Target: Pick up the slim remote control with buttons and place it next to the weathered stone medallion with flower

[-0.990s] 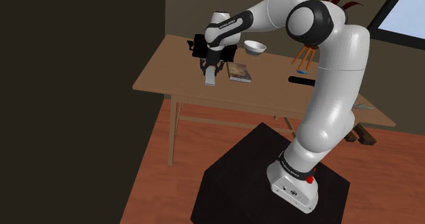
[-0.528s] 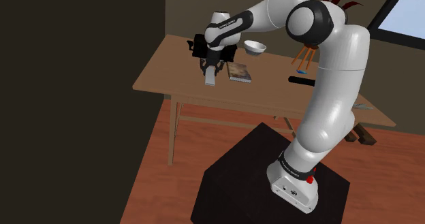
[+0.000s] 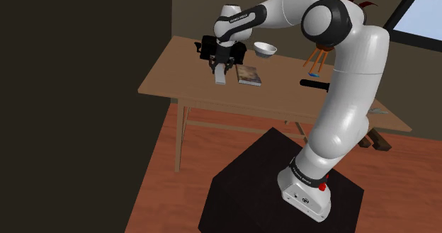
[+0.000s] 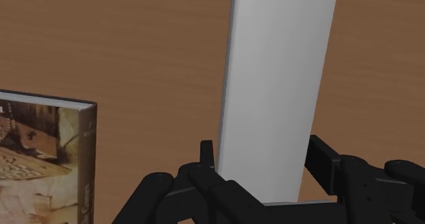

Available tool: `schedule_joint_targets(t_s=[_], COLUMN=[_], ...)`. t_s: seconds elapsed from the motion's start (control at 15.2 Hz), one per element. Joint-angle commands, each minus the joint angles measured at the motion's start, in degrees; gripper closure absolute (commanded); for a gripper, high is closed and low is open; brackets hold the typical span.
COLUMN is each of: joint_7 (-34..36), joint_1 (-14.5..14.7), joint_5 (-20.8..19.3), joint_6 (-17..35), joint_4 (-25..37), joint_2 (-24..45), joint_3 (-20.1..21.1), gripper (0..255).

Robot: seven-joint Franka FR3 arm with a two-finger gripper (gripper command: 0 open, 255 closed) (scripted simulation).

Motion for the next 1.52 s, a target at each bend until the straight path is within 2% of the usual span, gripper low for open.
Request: schedule_joint_targets(t_s=[0.0,1.39,1.45], joint_7=[0.0,-0.23,-1.08], joint_1=[0.03,0.05,-0.48], joint_5=[0.0,0.04,0.09], joint_6=[-1.36,-15.82,-15.08], joint_4=[0.55,10.97,8.44], joint_2=[-0.81,-4.85,-6.65], joint_3=[0.01,0.01,-0.3], gripper=[255,255,255])
